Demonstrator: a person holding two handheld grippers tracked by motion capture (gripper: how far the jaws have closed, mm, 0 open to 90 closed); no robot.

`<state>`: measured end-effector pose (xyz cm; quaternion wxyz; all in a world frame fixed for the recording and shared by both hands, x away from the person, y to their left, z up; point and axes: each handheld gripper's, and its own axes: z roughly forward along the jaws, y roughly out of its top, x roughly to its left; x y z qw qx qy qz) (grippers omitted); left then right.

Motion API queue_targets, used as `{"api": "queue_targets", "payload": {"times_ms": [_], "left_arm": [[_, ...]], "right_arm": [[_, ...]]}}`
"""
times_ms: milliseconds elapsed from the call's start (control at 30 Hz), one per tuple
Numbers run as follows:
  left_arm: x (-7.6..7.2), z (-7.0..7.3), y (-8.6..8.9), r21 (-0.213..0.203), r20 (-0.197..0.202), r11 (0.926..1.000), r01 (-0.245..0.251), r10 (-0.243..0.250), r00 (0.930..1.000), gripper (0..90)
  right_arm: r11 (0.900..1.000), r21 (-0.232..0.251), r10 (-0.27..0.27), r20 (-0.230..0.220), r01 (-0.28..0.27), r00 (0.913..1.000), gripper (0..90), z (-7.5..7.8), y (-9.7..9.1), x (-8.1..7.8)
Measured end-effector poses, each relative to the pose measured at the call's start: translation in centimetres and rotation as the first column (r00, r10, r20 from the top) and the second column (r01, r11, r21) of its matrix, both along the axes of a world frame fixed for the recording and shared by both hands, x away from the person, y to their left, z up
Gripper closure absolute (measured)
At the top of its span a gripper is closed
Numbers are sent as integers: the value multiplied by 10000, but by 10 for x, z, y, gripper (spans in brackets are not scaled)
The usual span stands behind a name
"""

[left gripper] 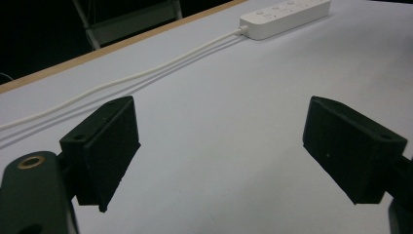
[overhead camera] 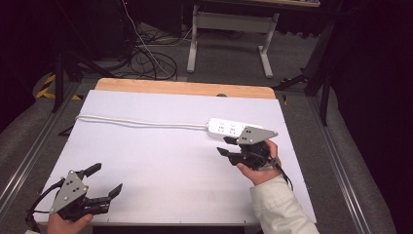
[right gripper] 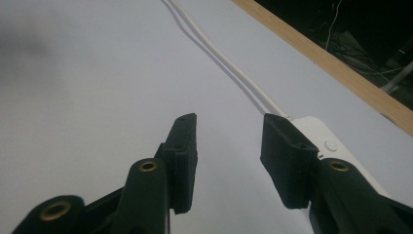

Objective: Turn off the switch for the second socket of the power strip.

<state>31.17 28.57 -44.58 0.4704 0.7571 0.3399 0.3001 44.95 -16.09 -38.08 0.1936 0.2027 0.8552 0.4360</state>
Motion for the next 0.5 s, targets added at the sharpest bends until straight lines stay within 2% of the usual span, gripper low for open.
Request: {"api": "queue_targets", "payload": {"times_ms": [133, 300, 400, 500], "left_arm": [[0, 0, 0, 20, 10, 10000, 6, -6, 10000, 140], [0, 0, 0, 19, -13, 10000, -10, 10, 10000, 140], [1, 0, -1, 52, 23, 10000, -9, 9, 10000, 140], [1, 0, -1, 36, 0, 10000, 0, 0, 10000, 140]], "right_arm": [[10000, -15, -48, 10, 48, 10000, 590, 4, 1, 6], [9999, -70, -106, -371, 104, 9993, 655, 8, 3, 16], [9999, -149, -81, -549, 73, 9985, 725, 9, 5, 22], [9996, -234, -160, -634, 145, 9979, 858, 10, 4, 30]]}}
